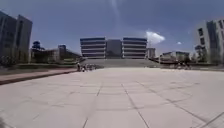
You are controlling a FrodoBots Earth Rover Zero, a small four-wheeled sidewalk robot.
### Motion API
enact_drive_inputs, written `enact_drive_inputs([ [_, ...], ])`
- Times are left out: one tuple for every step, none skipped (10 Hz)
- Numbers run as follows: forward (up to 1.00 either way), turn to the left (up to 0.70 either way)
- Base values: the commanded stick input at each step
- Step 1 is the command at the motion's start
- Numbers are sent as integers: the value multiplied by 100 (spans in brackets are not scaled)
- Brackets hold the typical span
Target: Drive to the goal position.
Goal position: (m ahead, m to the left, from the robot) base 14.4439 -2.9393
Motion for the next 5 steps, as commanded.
enact_drive_inputs([
  [100, -8],
  [100, -6],
  [100, -5],
  [100, -2],
  [100, 0],
])
